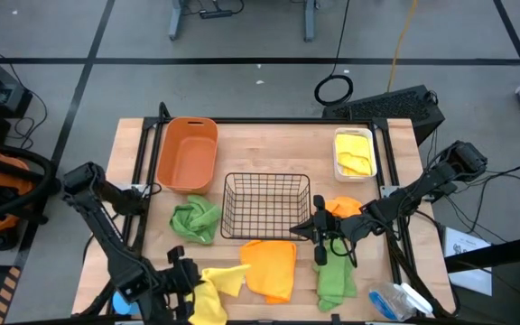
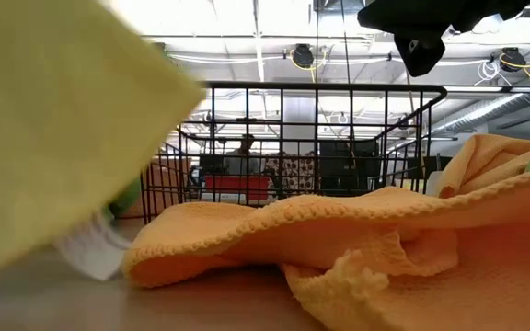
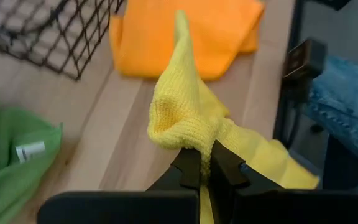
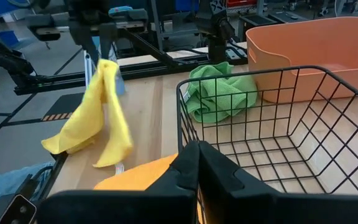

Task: Sort microfiber towel by color & place in baskets
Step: Put the yellow microfiber towel into the white bin

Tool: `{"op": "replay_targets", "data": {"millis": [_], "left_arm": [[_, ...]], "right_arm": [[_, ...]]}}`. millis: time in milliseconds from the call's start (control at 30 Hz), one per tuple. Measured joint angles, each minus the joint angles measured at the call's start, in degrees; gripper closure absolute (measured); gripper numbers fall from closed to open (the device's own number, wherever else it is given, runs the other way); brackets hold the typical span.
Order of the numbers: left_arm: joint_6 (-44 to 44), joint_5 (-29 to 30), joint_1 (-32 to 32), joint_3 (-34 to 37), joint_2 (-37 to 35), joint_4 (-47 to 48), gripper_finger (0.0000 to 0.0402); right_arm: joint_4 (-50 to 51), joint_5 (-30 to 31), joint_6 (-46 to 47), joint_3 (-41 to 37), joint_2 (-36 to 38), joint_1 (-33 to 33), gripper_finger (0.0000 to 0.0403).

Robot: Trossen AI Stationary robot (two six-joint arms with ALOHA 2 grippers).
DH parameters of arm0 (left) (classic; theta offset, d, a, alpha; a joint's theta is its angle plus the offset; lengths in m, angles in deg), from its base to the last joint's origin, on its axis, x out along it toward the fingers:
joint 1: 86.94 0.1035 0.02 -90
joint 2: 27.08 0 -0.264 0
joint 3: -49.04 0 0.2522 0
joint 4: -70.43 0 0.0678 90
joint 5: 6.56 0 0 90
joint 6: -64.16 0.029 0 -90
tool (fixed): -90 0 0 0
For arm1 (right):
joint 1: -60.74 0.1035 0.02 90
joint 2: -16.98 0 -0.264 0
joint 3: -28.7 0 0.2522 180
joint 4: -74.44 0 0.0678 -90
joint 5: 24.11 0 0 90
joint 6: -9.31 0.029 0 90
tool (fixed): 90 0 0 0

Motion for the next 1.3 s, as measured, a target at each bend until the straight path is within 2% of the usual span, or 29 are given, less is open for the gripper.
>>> {"op": "replay_targets", "data": {"millis": [167,300,500,567,800,1067,1300], "left_arm": [[4.9,3.7,-0.1,-3.1,0.0,0.0,0.0394],[9.8,5.9,0.5,-5.0,0.0,-0.1,0.0394],[17.2,7.7,3.0,-7.6,0.0,-0.5,0.0394],[19.5,7.9,3.9,-8.0,0.0,-0.7,0.0394],[25.6,8.2,7.1,-8.0,0.0,-1.6,0.0395],[41.2,8.2,9.1,-8.1,0.0,-12.1,0.0388],[47.5,10.6,11.3,-8.0,0.0,-16.3,0.0386]], "right_arm": [[-2.3,0.0,0.2,0.0,0.0,0.0,0.0403],[-5.7,-0.8,4.5,0.0,-2.1,0.1,0.0403],[-16.8,-7.8,2.8,0.0,-6.6,0.2,0.0403],[-19.0,-8.0,2.4,0.3,-7.1,0.3,0.0403],[-13.8,-7.8,2.2,6.1,-10.1,1.1,0.0394],[-3.6,-8.2,-2.2,17.7,-17.2,2.9,0.0322],[3.0,-15.0,-4.7,27.3,-21.9,4.4,0.029]]}}
